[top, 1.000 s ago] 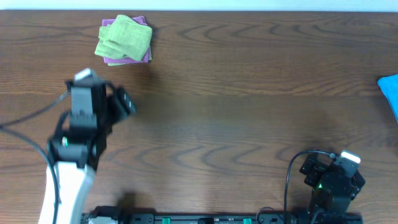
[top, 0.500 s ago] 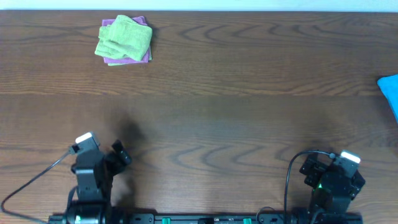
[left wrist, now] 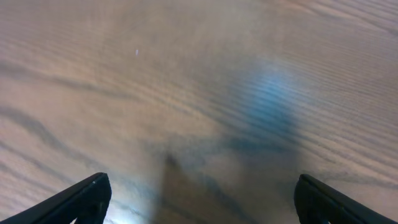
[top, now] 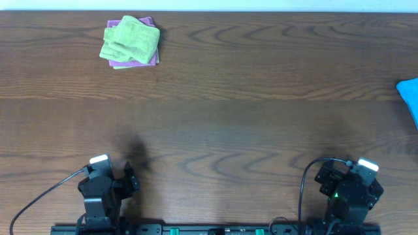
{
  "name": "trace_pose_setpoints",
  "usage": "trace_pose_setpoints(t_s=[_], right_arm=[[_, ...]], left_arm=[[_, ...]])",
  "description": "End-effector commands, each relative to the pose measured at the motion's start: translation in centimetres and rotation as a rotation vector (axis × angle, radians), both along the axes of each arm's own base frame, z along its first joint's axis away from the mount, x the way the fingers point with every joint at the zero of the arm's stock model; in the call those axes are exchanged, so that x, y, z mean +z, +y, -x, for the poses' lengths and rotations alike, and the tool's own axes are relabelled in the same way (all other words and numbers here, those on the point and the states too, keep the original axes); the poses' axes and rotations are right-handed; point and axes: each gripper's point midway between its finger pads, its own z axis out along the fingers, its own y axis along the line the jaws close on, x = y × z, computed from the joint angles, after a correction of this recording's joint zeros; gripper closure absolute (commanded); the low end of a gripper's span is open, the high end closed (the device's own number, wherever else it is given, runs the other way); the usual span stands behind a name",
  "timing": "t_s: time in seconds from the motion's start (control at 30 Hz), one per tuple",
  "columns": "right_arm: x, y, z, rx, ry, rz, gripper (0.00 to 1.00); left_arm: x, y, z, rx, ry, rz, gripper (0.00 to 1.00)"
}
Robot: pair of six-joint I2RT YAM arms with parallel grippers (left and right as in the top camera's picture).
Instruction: Fold the cloth
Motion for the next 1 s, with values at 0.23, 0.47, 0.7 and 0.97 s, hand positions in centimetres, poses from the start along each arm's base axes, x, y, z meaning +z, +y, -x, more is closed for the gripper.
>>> trace_pose_setpoints(t_s=[0.23, 0.47, 0.7, 0.97], right_arm=[[0.05, -0.26, 0.13, -0.011, 0.000, 0.011, 0.01], [0.05, -0.26, 0.13, -0.011, 0.000, 0.011, 0.01], [0.05, -0.26, 0.13, -0.011, 0.000, 0.011, 0.01], [0.06, -0.26, 0.13, -0.011, 0.000, 0.011, 0.01]], left_arm=[[-0.75, -0.81, 0.14, -0.136, 0.027, -0.090, 0.05], [-0.74, -0.80, 0.13, -0.136, 0.027, -0.090, 0.05], [-0.74, -0.80, 0.13, -0.136, 0.027, -0.090, 0.05], [-0.74, -0.80, 0.13, -0.136, 0.027, -0.090, 0.05]])
